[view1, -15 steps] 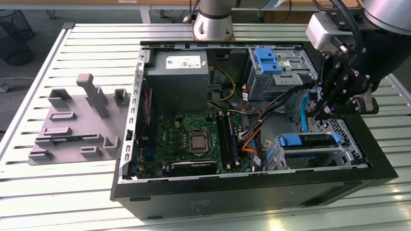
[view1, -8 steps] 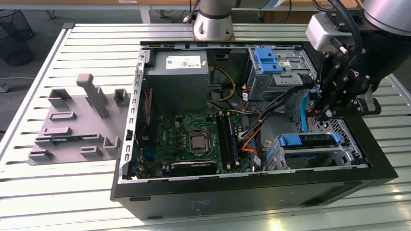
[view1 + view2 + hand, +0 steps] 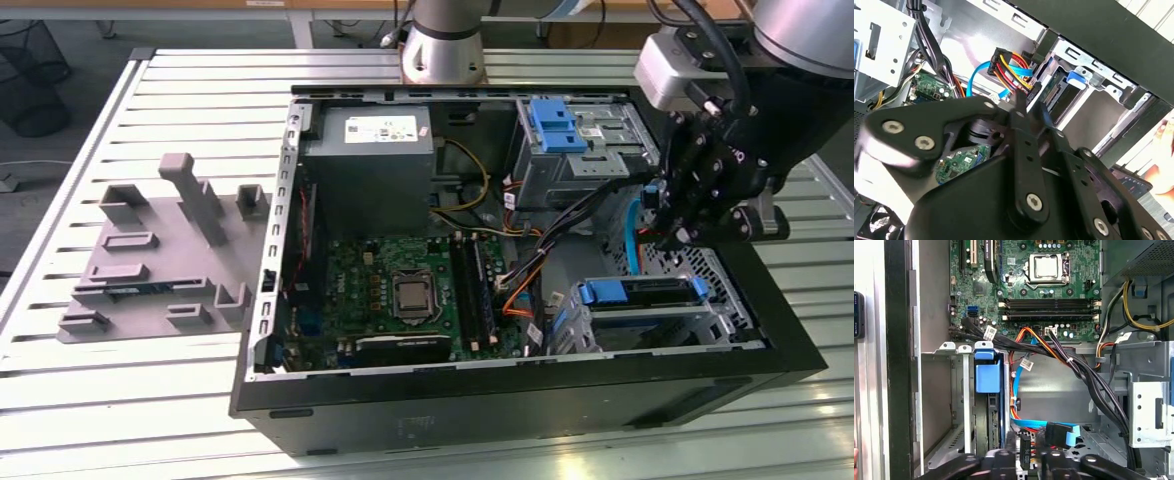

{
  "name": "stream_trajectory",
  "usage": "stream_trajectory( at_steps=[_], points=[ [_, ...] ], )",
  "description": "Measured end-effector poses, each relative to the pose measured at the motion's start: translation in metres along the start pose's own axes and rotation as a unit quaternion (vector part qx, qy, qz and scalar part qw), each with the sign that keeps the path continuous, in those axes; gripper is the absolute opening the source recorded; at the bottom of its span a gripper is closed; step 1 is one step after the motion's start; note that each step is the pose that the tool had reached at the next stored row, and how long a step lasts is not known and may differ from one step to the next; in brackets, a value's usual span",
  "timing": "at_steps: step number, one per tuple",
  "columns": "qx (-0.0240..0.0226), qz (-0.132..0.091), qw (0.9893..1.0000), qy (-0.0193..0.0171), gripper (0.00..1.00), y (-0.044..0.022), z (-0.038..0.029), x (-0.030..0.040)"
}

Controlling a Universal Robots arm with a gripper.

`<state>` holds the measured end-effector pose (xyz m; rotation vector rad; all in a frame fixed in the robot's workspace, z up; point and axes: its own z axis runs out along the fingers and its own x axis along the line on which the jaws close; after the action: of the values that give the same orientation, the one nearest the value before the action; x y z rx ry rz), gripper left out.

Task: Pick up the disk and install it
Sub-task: 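Insert the first disk wire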

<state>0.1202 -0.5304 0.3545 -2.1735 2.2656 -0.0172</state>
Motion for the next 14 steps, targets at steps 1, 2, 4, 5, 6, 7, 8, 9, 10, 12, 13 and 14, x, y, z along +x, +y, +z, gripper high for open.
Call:
stream_trajectory(
  at_steps=[1,2,4,5,6,7,8,9,10,12,13,14],
  points=[
    [0.0,0.0,1.0,-0.0001,0.23,0.0,0.0,0.0],
    [0.0,0.0,1.0,-0.0001,0.23,0.0,0.0,0.0],
    [0.0,0.0,1.0,-0.0001,0.17,0.0,0.0001,0.0],
    [0.0,0.0,1.0,0.0,0.17,0.0,0.0001,0.0],
    [0.0,0.0,1.0,-0.0001,0.17,0.0,0.0001,0.0],
    [0.0,0.0,1.0,0.0,0.17,0.0,0.0001,0.0],
    [0.0,0.0,1.0,-0.0002,0.17,-0.0001,0.0002,0.0005],
    [0.0,0.0,1.0,-0.0001,0.17,-0.0001,0.0002,0.0014],
    [0.0,0.0,1.0,-0.0001,0.17,-0.0001,0.0001,0.0023],
    [0.0,0.0,1.0,-0.0001,0.17,-0.0003,0.0002,0.0057],
    [-0.0006,0.001,1.0,-0.0001,0.17,-0.0004,0.0002,0.0076],
    [-0.0016,0.001,1.0,0.0,0.17,-0.0004,0.0003,0.0094]
  ],
)
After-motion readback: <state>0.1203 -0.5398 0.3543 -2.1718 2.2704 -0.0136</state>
